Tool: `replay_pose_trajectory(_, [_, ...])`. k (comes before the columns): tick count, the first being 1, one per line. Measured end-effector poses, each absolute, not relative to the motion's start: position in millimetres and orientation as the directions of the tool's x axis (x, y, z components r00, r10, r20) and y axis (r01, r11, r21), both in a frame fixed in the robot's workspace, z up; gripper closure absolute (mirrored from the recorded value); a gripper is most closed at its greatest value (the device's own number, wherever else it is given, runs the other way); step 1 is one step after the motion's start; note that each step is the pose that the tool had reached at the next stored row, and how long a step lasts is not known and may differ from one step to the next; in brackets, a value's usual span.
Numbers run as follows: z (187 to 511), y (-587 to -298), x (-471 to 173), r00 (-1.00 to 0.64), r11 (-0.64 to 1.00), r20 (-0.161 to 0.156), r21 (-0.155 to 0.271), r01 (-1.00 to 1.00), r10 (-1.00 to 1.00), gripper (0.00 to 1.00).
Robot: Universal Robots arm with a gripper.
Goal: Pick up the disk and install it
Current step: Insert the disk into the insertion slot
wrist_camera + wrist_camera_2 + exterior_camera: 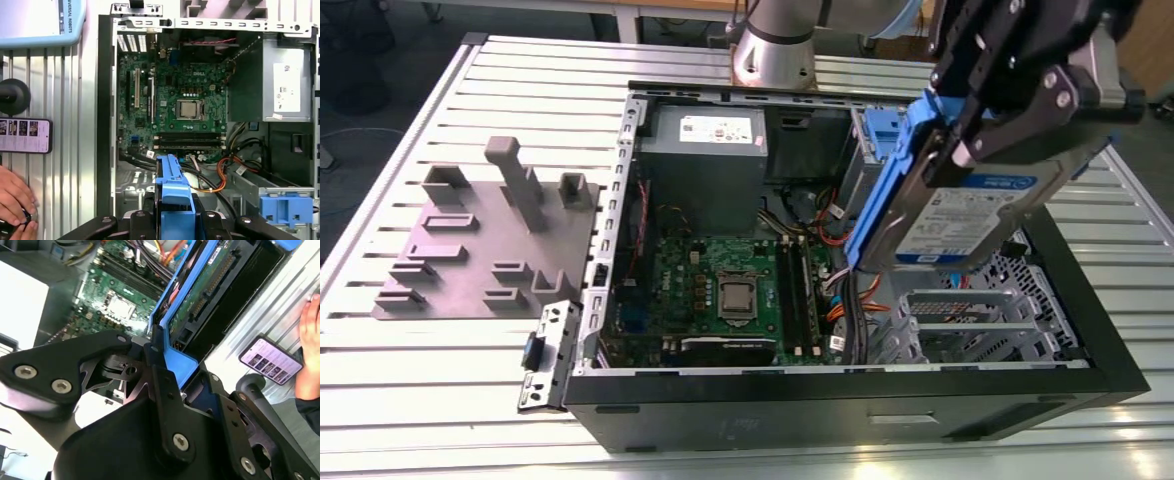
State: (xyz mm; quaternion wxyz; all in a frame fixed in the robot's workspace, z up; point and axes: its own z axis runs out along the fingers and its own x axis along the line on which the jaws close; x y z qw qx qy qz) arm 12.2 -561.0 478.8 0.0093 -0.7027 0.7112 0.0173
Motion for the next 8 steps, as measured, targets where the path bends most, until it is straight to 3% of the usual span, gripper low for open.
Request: replay_pose_trajectory(8, [470.2,-568.9,37.8,-0.012,0.012,-0.038,0.012,-1.000,-0.999,0.64])
